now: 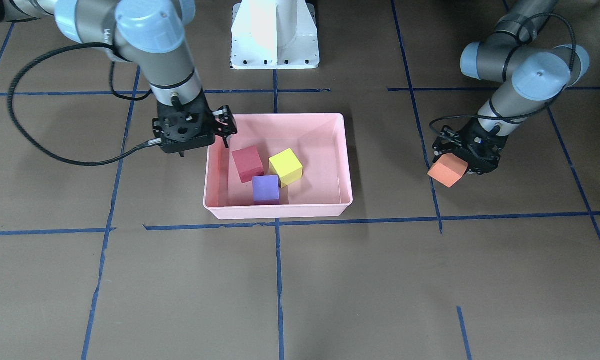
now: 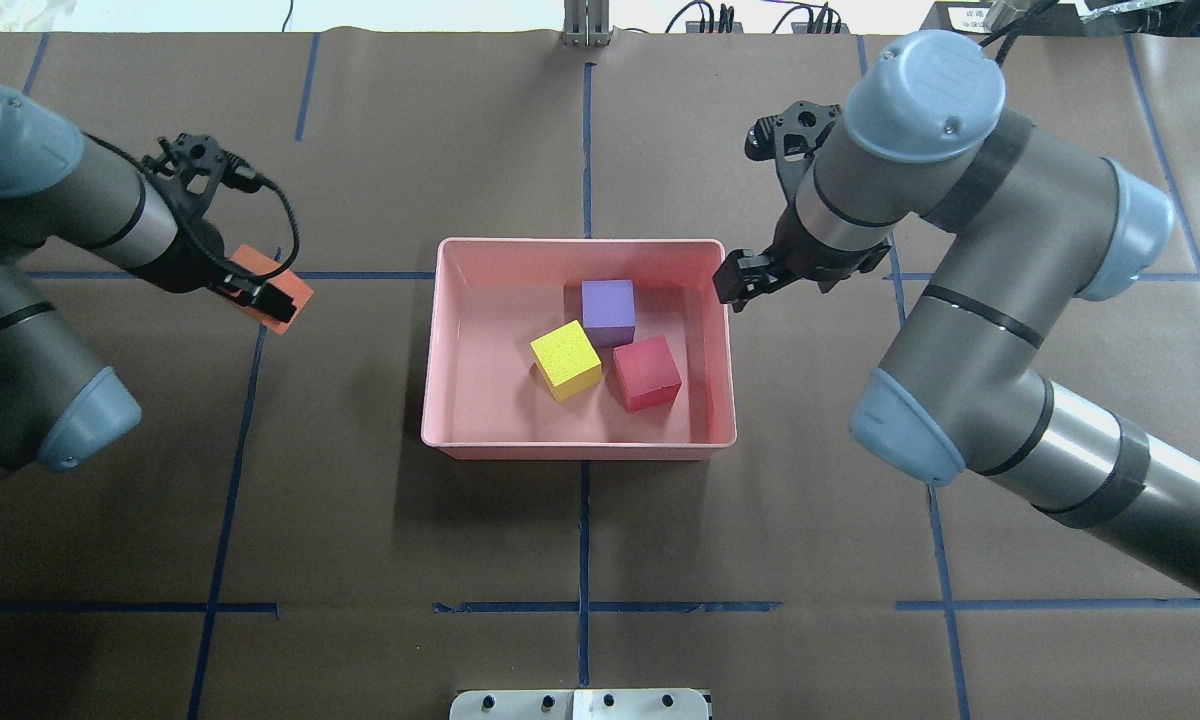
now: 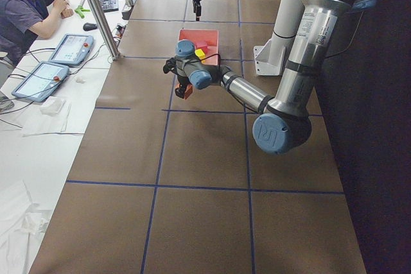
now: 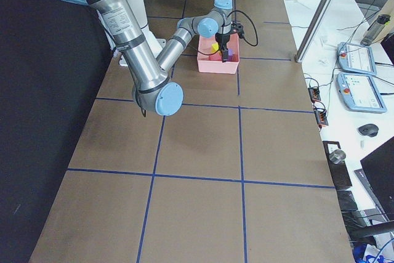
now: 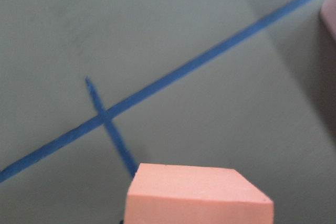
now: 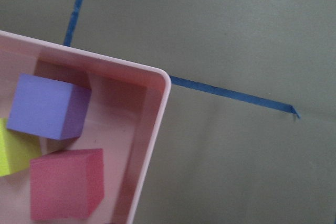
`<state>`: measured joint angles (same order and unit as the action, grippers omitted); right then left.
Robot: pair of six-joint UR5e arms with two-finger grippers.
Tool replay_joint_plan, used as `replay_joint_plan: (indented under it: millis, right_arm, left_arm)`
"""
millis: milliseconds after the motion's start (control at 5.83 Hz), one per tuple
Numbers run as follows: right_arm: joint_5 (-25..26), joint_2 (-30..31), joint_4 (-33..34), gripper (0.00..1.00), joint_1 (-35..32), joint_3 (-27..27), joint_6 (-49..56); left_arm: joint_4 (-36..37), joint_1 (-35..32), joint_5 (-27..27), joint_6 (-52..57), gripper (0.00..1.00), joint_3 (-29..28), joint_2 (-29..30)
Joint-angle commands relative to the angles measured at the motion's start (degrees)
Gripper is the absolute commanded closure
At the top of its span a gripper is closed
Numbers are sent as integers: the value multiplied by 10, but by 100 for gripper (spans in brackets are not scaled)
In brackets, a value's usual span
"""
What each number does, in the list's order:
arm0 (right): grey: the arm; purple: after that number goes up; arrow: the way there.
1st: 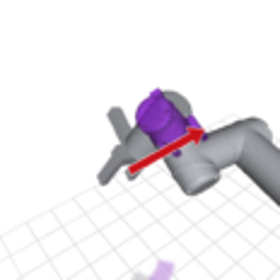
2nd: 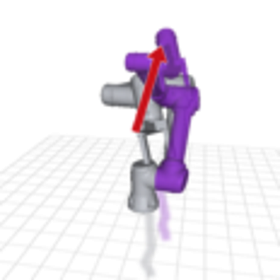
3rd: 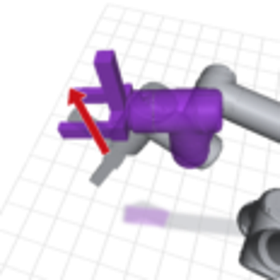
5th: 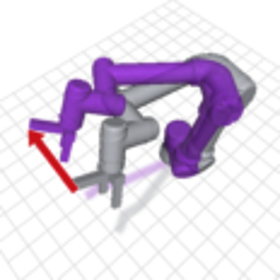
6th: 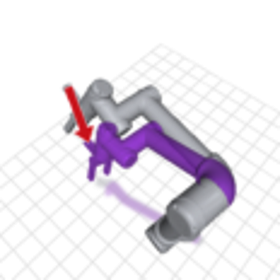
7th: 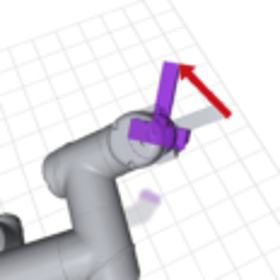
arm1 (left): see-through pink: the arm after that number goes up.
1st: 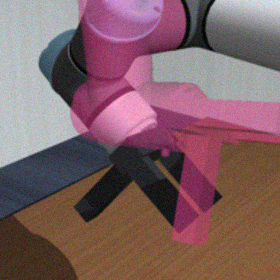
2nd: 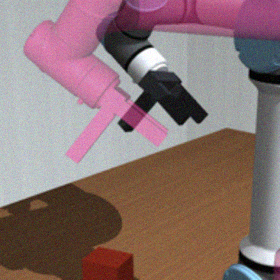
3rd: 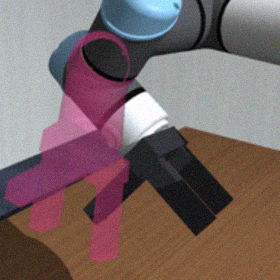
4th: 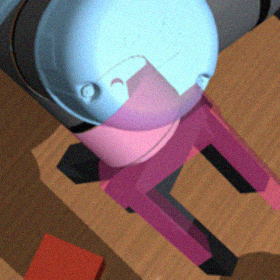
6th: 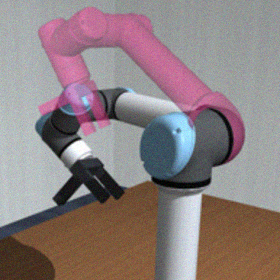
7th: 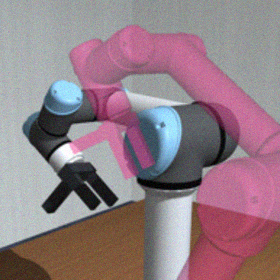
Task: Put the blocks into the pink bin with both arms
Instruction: 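Drop the orange cube into the bin with the left gripper while the right withdraws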
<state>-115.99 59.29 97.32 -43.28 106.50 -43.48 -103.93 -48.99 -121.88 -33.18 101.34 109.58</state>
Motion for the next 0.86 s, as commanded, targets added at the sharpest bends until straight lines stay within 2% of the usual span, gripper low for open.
replay_joint_plan:
  millis: [0,171,343,514,686]
  right_arm:
    - [-33,54,-4,0,-55,5,118]
    - [-58,84,-5,0,-86,14,169]
    - [-73,117,-5,0,-117,22,221]
    - [-74,140,-5,0,-140,25,263]
    - [-74,151,-6,0,-148,26,273]
  left_arm:
    - [196,15,28,-125,28,39,127]
    - [235,41,29,-201,28,38,175]
    - [239,77,52,-283,28,25,218]
    - [247,116,98,-327,1,24,230]
    - [248,115,103,-338,0,44,223]
